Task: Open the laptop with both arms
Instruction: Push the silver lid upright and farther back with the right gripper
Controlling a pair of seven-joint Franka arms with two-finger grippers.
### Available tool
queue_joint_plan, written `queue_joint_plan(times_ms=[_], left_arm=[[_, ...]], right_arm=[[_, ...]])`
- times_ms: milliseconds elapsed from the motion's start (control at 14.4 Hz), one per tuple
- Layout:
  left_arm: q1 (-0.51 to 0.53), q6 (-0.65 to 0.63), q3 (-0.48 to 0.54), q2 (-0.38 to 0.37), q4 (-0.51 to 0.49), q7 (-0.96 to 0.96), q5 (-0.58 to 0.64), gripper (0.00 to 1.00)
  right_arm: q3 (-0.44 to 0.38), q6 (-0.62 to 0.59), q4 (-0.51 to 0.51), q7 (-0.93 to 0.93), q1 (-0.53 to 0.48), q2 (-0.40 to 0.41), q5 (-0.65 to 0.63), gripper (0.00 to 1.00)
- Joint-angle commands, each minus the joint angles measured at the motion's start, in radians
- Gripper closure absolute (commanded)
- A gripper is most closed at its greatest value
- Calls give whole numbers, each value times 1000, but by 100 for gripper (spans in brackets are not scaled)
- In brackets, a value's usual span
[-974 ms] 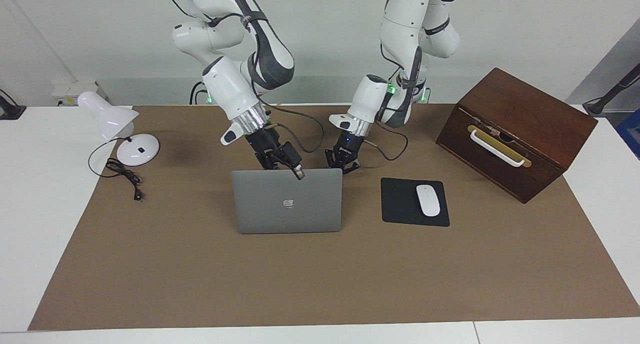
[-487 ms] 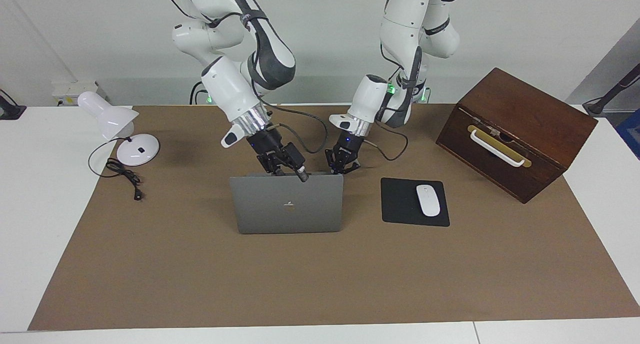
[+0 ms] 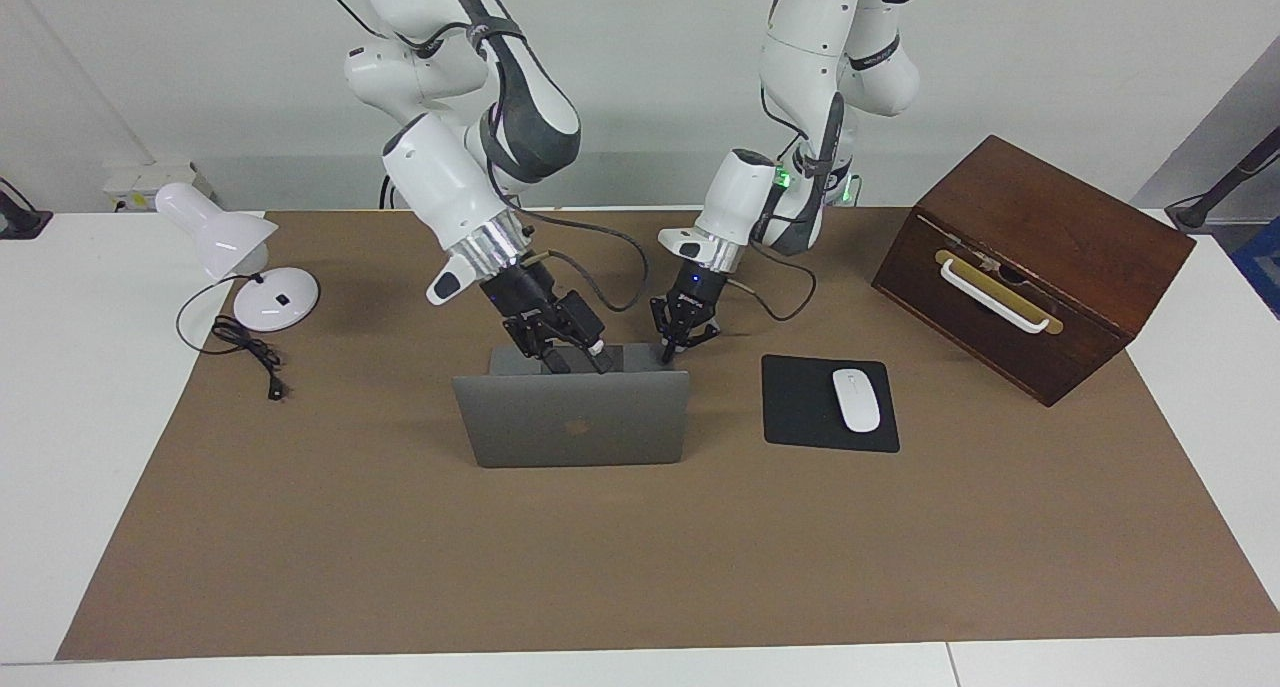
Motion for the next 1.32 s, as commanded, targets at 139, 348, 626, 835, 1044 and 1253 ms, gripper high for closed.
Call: queue_joint_plan(times_ms=[139, 348, 626, 835, 1044, 1253], left_arm=[[-24, 15, 15, 49, 17, -1, 15, 100], [-24, 15, 15, 49, 17, -1, 15, 100], [-24, 15, 15, 49, 17, -1, 15, 100], [-24, 15, 15, 49, 17, -1, 15, 100], [-23, 15, 15, 49, 17, -1, 15, 100], [-23, 15, 15, 49, 17, -1, 15, 100]], right_arm=[[4, -46, 81, 2, -31, 44, -34, 0], [4, -53, 93, 2, -43, 52, -60, 0], [4, -53, 110, 2, -44, 66, -63, 0], [4, -53, 138, 2, -46, 86, -65, 0], [4, -53, 156, 2, -46, 96, -65, 0], [3, -54, 168, 2, -55, 102, -65, 0]])
